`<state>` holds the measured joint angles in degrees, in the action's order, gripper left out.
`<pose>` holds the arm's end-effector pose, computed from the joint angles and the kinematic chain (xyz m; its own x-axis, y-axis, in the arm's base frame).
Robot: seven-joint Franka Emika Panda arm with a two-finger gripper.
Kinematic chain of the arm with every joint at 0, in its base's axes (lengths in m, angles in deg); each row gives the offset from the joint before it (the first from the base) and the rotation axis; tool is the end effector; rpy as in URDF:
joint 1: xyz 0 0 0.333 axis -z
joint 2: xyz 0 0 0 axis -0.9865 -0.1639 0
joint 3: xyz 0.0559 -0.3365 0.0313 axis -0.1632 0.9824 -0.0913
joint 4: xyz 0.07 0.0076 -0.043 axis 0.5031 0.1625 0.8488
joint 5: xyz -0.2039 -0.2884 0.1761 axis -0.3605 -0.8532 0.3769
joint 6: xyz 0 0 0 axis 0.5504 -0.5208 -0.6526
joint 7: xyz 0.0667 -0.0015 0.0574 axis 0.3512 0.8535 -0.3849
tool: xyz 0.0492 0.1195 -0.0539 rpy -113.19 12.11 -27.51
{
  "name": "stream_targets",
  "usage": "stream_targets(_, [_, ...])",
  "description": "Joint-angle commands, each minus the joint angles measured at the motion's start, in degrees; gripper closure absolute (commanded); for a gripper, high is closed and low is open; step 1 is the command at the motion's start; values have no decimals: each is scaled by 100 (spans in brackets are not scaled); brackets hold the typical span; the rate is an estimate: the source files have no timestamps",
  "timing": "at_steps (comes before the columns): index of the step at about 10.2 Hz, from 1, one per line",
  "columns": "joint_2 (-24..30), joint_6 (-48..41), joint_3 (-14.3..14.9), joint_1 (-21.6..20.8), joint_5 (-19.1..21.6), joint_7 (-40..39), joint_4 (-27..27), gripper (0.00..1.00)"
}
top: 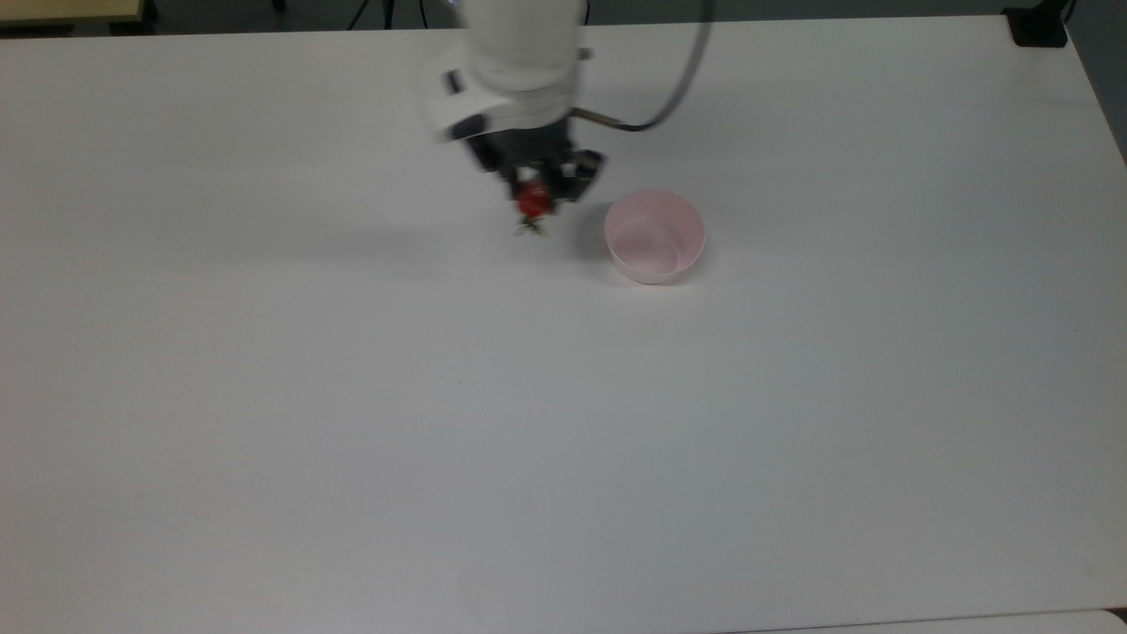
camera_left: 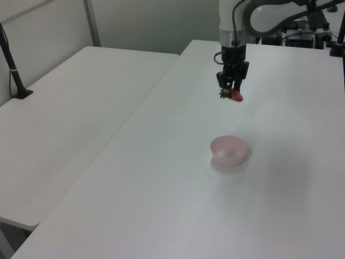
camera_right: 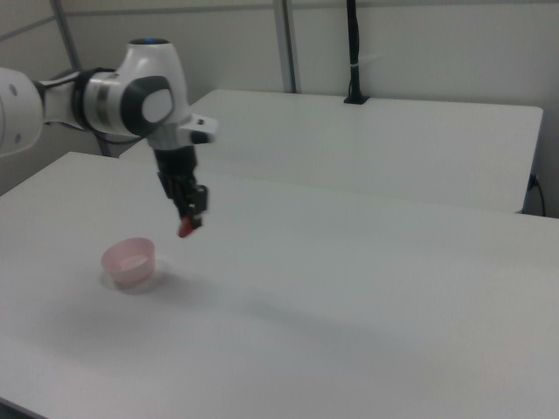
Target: Pick up strawberry from bowl
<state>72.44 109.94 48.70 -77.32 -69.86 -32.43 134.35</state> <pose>0.6233 0.0627 0.4467 0.9448 -0.3257 -0.0350 -0.3260 -0.9454 -0.0039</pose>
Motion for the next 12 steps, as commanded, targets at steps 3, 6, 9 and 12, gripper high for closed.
stream_targets(3, [-1111,595,19,712,-1106,-2560,-91,57])
stream_targets(6, [-1334,914,28,730,-1107,-2546,-91,0])
stream_targets(9, [-617,93,19,756,-1002,-2527,-476,0])
stream_targets(12, [648,-823,106,756,-267,-2020,-513,0])
